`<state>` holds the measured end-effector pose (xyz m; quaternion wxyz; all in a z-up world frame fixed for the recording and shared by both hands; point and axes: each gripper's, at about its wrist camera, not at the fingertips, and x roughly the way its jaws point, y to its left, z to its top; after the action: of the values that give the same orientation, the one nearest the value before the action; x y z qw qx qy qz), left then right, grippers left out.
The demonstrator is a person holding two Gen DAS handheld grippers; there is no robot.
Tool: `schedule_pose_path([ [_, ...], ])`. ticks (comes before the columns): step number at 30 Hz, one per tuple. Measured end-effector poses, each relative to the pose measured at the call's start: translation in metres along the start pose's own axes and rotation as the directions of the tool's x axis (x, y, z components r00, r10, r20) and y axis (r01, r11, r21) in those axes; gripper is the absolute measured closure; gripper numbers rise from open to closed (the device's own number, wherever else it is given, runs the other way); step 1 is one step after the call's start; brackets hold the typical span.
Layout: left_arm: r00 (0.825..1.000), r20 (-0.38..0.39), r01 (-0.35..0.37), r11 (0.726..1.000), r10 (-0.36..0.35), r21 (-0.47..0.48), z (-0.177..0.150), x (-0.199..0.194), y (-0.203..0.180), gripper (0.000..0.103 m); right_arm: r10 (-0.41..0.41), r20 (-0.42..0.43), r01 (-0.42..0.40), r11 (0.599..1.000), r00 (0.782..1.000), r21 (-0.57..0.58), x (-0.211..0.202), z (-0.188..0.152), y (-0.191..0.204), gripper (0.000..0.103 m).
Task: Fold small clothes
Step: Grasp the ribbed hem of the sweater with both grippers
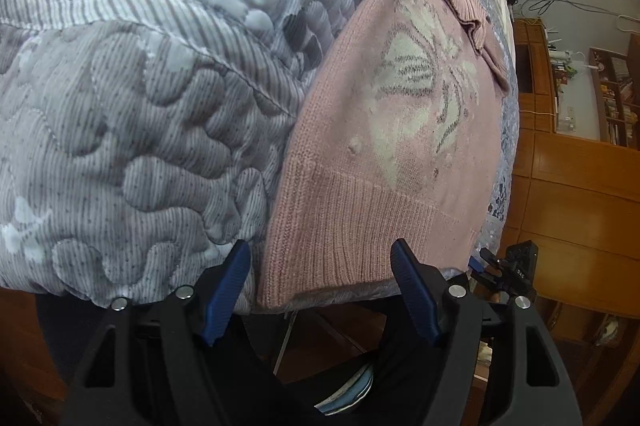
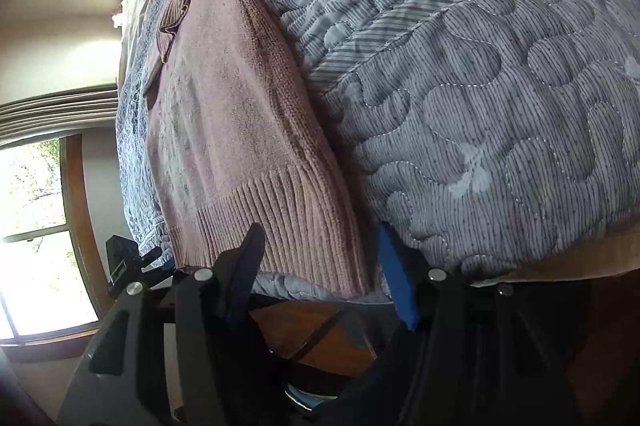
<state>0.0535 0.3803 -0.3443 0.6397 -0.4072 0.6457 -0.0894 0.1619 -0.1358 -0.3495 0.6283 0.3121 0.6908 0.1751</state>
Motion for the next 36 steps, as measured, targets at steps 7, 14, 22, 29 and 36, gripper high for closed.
schedule_pose_path([
  [7,0.999,-0.033,0.012,1.000,-0.011,0.026,-0.002,0.014,-0.010,0.039,0.022,-0.015,-0.021,0.999,1.000,0.029,0.006,0.000,0.000,0.045],
  [14,0.999,-0.020,0.042,0.999,-0.043,-0.022,-0.007,0.016,0.001,0.084,0.027,-0.022,-0.027,1.000,0.999,0.014,0.007,-0.006,0.002,0.062],
  [22,0.981,0.103,0.169,0.984,-0.162,-0.062,-0.020,-0.014,0.005,0.094,0.082,0.067,-0.082,0.997,0.994,-0.007,-0.016,-0.017,0.003,0.094],
  [29,0.953,0.167,0.258,0.966,-0.252,-0.016,-0.027,-0.046,-0.018,0.095,0.183,0.120,-0.180,0.983,0.976,-0.032,-0.046,-0.016,0.020,0.095],
  [36,0.926,0.209,0.322,0.947,-0.316,0.002,-0.018,-0.067,-0.042,0.095,0.270,0.156,-0.266,0.963,0.950,-0.045,-0.070,-0.004,0.034,0.095],
])
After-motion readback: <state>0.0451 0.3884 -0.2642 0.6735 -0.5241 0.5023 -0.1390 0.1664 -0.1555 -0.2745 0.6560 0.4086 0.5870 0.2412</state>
